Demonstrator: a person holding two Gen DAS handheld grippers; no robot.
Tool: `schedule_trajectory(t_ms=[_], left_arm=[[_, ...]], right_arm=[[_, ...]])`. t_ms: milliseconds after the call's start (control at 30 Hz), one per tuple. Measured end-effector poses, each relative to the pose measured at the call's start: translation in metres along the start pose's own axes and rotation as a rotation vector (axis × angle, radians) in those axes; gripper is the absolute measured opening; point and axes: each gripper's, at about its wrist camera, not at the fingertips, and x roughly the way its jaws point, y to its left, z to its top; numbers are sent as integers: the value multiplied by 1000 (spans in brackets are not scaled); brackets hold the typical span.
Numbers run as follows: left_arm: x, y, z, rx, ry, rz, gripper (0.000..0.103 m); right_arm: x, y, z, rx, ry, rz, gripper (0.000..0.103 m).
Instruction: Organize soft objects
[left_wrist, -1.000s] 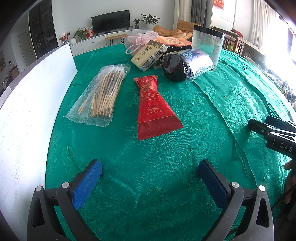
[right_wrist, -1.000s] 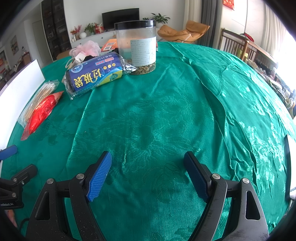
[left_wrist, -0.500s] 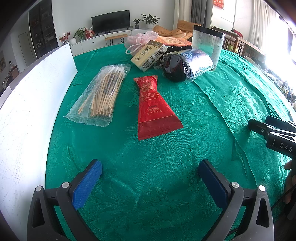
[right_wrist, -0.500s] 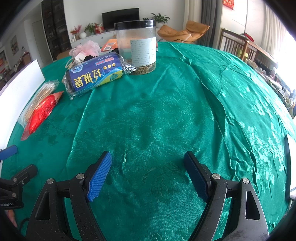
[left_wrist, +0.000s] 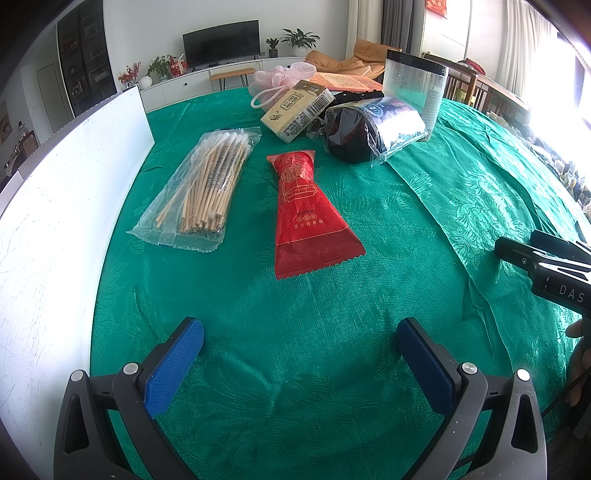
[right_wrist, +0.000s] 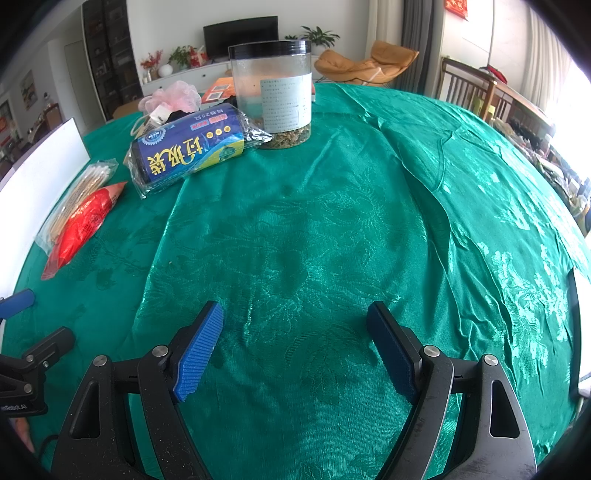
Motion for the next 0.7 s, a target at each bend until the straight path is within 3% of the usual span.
schedule_trajectory(t_ms=[467, 567, 700], left_arm=[[0, 0, 0, -1, 0, 0, 103], [0, 0, 0, -1, 0, 0, 103], [0, 0, 0, 0, 0, -1, 103]], right_arm=[[0, -1, 4, 8, 16, 17, 84], [-2, -5, 27, 110, 7, 129, 84], [13, 15, 91, 204, 33, 255, 84]])
